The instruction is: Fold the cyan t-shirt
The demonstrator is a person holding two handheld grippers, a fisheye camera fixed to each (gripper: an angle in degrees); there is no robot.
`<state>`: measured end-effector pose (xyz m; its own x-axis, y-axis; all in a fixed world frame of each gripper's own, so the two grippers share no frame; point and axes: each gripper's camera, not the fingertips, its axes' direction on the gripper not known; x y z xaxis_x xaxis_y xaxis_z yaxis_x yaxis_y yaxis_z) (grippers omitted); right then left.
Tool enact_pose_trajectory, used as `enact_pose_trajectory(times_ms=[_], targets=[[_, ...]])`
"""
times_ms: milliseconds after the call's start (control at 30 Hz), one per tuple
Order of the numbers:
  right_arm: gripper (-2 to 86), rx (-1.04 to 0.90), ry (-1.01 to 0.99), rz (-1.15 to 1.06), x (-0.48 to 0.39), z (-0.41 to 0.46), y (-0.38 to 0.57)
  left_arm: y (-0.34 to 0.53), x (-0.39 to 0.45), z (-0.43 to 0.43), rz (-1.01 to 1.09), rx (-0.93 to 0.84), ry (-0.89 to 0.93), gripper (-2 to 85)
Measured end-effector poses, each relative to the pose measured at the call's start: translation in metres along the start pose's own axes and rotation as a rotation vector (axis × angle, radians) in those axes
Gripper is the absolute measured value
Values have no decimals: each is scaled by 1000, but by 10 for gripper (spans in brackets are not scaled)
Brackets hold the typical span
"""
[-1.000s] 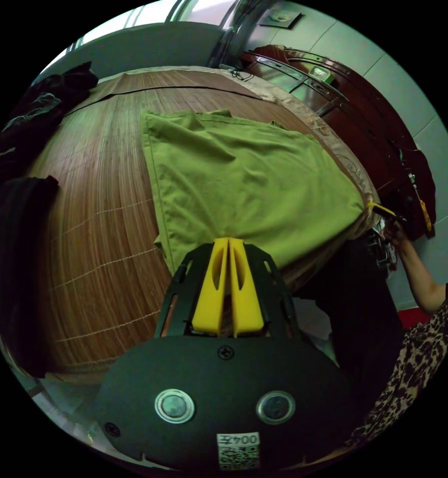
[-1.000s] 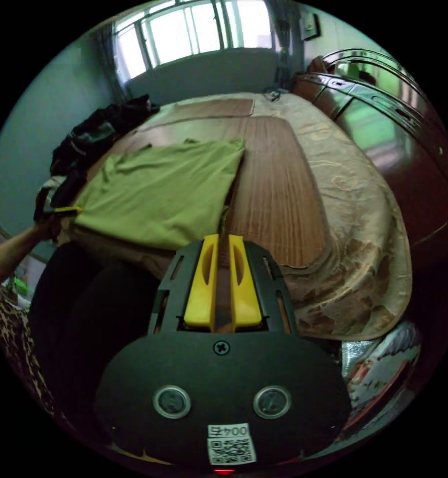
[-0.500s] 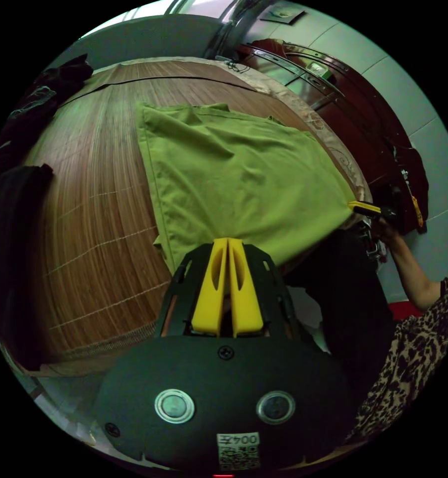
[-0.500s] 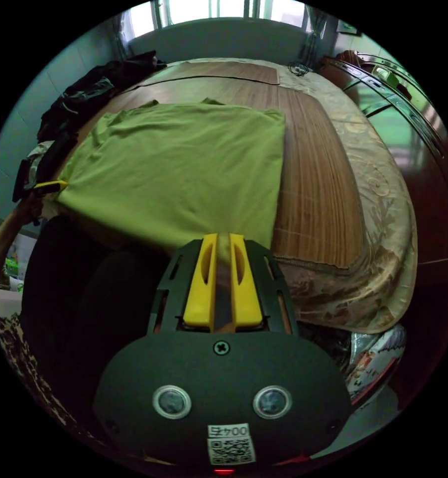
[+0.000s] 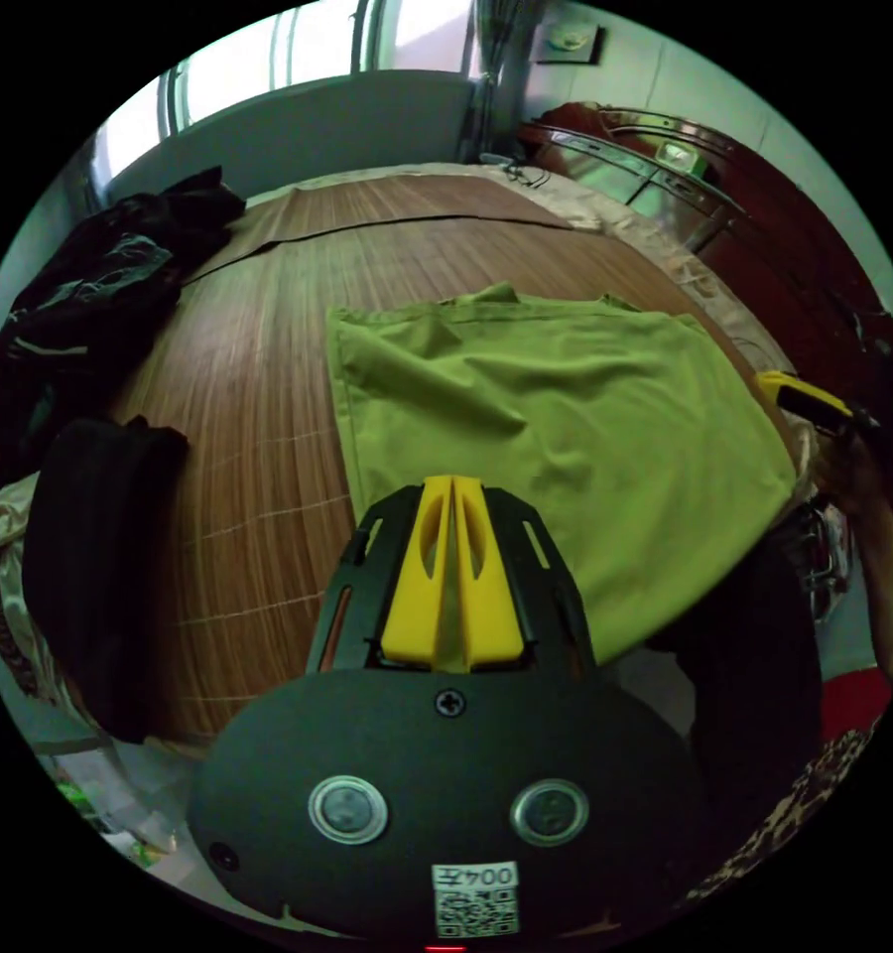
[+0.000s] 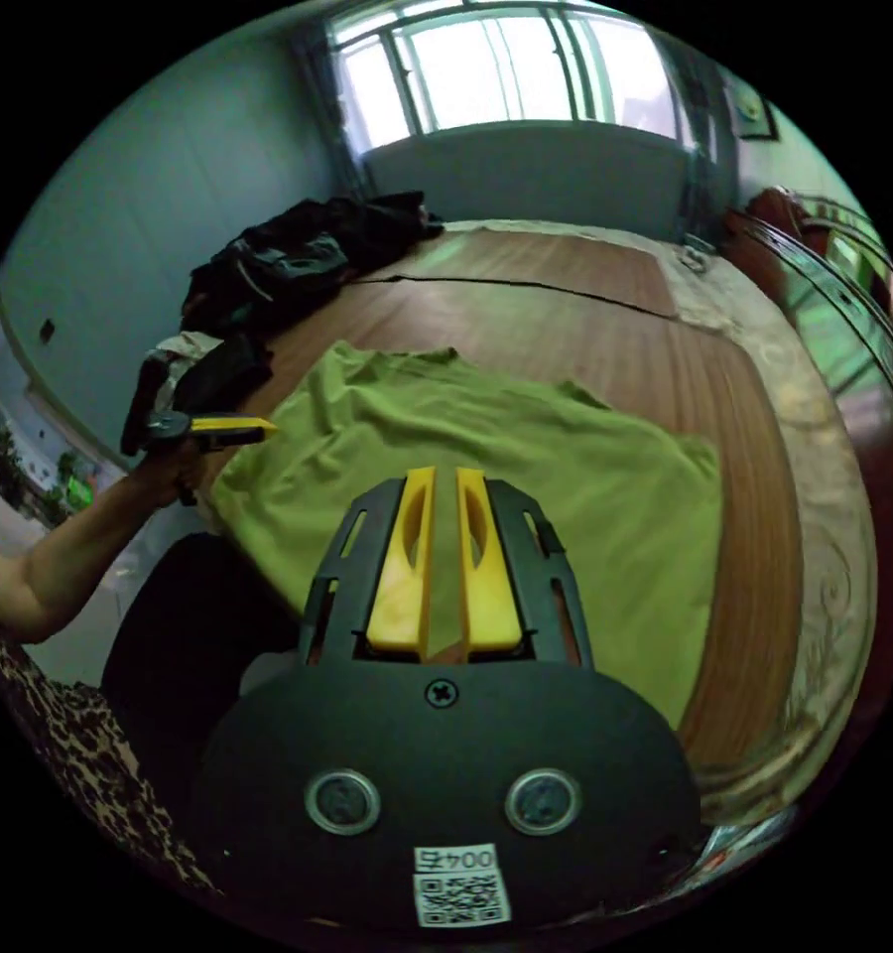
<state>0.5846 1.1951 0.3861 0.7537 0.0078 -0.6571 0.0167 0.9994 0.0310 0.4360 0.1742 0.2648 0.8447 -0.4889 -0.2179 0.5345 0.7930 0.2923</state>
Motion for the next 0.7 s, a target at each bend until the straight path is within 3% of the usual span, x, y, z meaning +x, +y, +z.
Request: enact_pose_trajectory(times_ms=[367, 600, 700], targets=[[64, -165, -17, -348, -66, 159, -228, 11, -17, 26, -157, 71, 27, 1], [82, -252, -9, -531, -83, 215, -297, -6, -10, 32, -103, 34, 21, 1], [48, -271, -33, -561, -83, 225, -318, -9, -11, 35, -101, 31, 41, 0]])
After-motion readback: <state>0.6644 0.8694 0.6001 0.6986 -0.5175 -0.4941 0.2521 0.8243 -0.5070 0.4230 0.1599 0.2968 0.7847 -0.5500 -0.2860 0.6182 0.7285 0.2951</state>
